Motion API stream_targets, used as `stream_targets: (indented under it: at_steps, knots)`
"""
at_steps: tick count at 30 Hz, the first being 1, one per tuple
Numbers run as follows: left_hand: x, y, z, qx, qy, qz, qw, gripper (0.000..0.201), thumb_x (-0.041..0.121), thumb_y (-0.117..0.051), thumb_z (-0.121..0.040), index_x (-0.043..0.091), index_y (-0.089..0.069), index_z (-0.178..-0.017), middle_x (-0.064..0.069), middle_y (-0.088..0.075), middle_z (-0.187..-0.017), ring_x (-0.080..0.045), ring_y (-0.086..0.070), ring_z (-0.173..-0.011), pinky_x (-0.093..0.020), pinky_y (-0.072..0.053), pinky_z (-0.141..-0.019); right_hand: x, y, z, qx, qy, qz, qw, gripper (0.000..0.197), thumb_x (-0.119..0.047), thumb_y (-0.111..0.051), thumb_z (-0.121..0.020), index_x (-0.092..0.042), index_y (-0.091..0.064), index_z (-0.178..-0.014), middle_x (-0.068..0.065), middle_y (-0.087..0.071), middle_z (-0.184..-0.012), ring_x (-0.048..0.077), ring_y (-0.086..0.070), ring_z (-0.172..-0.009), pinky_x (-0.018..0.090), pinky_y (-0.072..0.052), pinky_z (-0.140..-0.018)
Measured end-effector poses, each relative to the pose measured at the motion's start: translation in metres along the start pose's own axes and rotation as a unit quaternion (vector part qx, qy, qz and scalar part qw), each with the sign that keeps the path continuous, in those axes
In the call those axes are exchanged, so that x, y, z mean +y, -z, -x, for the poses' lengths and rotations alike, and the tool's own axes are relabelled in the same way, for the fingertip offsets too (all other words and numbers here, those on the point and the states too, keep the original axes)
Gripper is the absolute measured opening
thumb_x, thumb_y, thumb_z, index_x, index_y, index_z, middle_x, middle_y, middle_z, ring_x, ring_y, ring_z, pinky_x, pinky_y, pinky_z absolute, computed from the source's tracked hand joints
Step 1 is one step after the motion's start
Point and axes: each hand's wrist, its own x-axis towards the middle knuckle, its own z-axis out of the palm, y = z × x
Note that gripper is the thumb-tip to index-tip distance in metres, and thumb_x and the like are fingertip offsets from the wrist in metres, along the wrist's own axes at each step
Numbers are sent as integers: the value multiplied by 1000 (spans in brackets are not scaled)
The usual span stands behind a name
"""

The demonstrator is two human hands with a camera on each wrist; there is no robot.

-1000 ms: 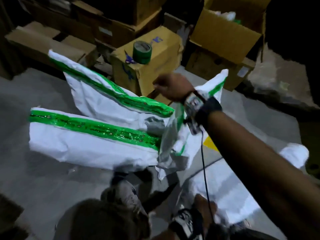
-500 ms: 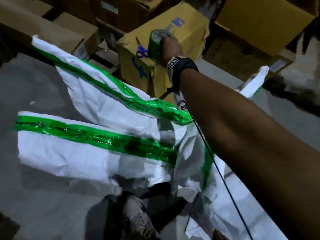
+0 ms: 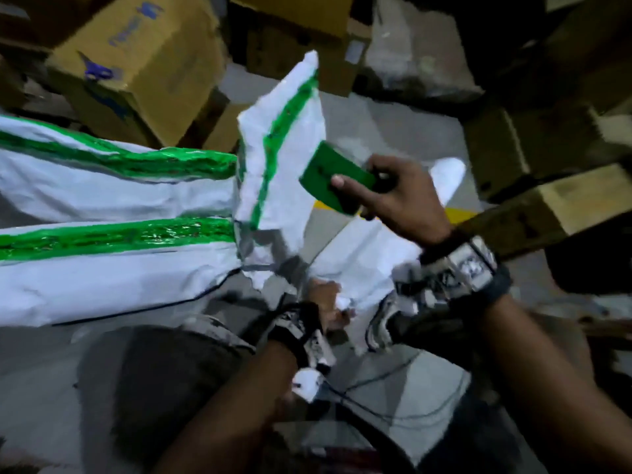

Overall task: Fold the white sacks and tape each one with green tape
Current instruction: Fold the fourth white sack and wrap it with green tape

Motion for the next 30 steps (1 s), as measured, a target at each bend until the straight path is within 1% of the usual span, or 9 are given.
stream_targets:
  at_steps: [4,8,12,15,17,20,22,25,30]
  knots:
    - [-25,-21,7,33,-36,11,999,18,4,-52,-97,19,-52,-87,12,-66,-50,-11,-68,-50,-36,-59,-59,81,19,117,48,-140,-169,974,62,-71,-76,-71,-11,-65,-81,6,-69,-68,23,-69,-65,53,-58,-66]
    - [-49,-48,28,27,-29,-49,998,16,-1,-58,-92,15,-55,-88,1,-69,-58,-26,-68,-70,-50,-62,-74,154,-10,200,48,-322,-481,814,74,-61,-83,-66,-5,-70,-113,16,-70,-102,28,-66,-78,34,-51,-59]
    - [-58,-77,43,21,-41,-92,995,34,-10,-57,-91,12,-45,-68,-9,-43,-44,-15,-45,-37,-22,-44,-39,182,-28,227,78,-347,-593,723,87,-66,-76,-68,-6,-64,-130,15,-69,-117,22,-69,-79,30,-56,-60]
    - [-64,-80,46,36,-61,-87,994,25,-4,-51,-92,11,-57,-73,-2,-53,-53,-14,-40,-35,-14,-34,-38,189,-32,227,110,-332,-564,748,84,-64,-82,-66,-7,-68,-126,20,-70,-120,38,-68,-108,39,-57,-82]
    - [-64,-76,45,25,-47,-63,997,23,6,-53,-87,10,-74,-79,-6,-56,-74,-18,-45,-48,-20,-38,-43,190,-34,229,88,-327,-511,790,76,-67,-77,-71,-12,-69,-123,20,-71,-117,42,-65,-112,39,-56,-80]
    - [-59,-70,51,24,-47,-62,997,31,0,-48,-91,2,-75,-106,-10,-60,-95,-22,-58,-65,-26,-53,-47,190,-36,231,68,-308,-473,823,49,-51,-63,-92,-16,-67,-125,11,-73,-115,29,-69,-105,30,-54,-70]
    - [-57,-63,49,-6,-41,-57,997,37,-2,-42,-94,-1,-68,-121,-16,-63,-102,-25,-63,-71,-30,-58,-52,187,-38,228,59,-284,-469,834,37,-36,-57,-100,-12,-66,-127,9,-72,-117,22,-69,-107,27,-54,-78]
    - [-55,-54,47,-18,-38,-50,998,35,1,-44,-95,1,-68,-120,-21,-68,-103,-24,-66,-69,-28,-57,-52,182,-40,225,35,-262,-435,861,30,-26,-53,-103,-12,-64,-127,6,-70,-119,14,-67,-105,17,-51,-77]
    - [-59,-49,37,17,-79,-89,993,33,0,-45,-94,8,-74,-106,-18,-64,-106,-25,-64,-76,-25,-54,-52,186,-44,227,24,-215,-378,900,32,-8,-69,-92,-12,-63,-124,9,-71,-116,14,-68,-102,25,-53,-86]
